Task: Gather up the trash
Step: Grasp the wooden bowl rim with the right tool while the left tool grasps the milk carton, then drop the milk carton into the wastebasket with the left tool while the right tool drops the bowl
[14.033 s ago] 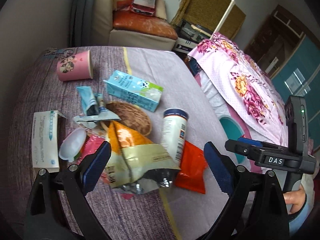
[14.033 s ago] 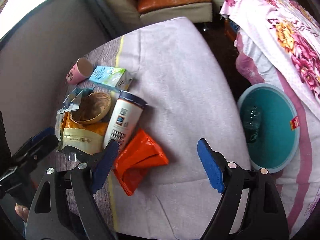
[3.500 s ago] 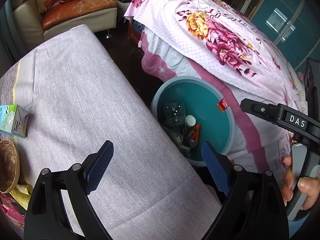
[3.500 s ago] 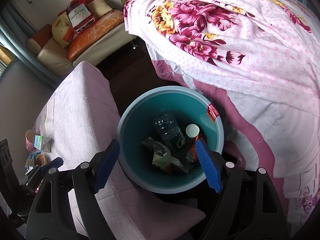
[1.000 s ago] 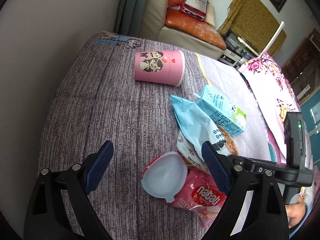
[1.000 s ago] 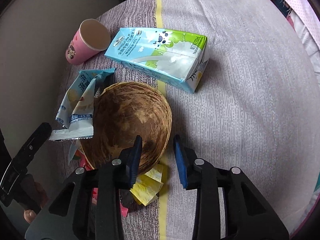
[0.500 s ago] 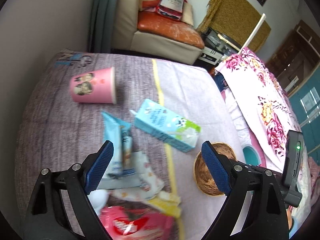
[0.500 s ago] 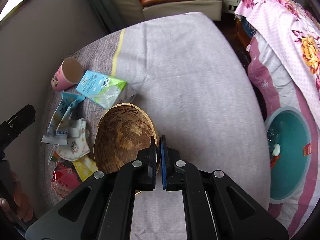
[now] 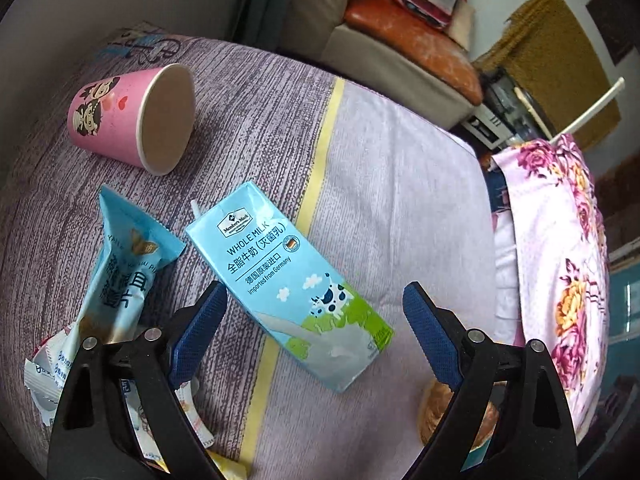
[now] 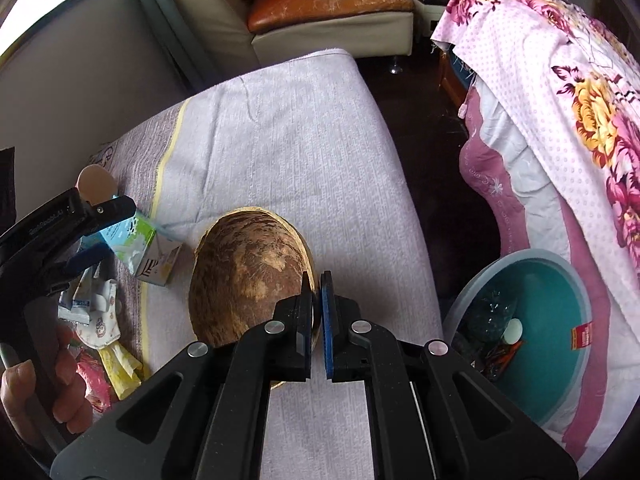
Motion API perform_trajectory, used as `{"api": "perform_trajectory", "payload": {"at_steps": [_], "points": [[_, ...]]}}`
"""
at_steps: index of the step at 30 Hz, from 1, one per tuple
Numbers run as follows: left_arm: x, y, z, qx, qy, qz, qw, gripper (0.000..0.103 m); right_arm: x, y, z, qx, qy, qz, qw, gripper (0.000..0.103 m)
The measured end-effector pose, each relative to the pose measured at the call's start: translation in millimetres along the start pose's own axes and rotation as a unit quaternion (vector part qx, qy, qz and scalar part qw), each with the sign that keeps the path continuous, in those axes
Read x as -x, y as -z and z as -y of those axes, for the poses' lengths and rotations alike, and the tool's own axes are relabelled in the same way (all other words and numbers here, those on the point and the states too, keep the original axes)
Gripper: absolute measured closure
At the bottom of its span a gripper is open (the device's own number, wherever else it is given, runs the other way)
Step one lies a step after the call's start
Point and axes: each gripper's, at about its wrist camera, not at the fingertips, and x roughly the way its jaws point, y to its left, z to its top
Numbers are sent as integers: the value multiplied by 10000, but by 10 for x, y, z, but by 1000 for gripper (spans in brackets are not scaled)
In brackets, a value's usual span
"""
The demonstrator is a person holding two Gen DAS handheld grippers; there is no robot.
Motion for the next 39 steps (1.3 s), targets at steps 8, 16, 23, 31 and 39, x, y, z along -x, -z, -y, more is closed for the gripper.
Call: {"api": "perform_trajectory", "payload": {"at_steps": [8, 16, 23, 31, 39], "points": [[-297, 80, 77, -329, -446, -115, 9984, 19, -117, -131, 127, -33, -124, 70, 9999, 99], [-81, 405, 157, -1332, -180, -109, 9909, 43, 0, 4, 290, -330, -328, 195, 9987, 99], [152, 808, 279, -1952, 160, -177, 9805, 45, 245, 197, 410, -492, -255, 412, 9976, 99], [357, 1200, 659, -2585, 626, -309, 9635, 45, 665, 471, 714, -744, -42, 766, 9943, 99], [463, 1767, 1282, -3237, 1162, -549, 9374, 45, 1175, 879, 1424, -1319, 550, 1070, 9839, 98]]}}
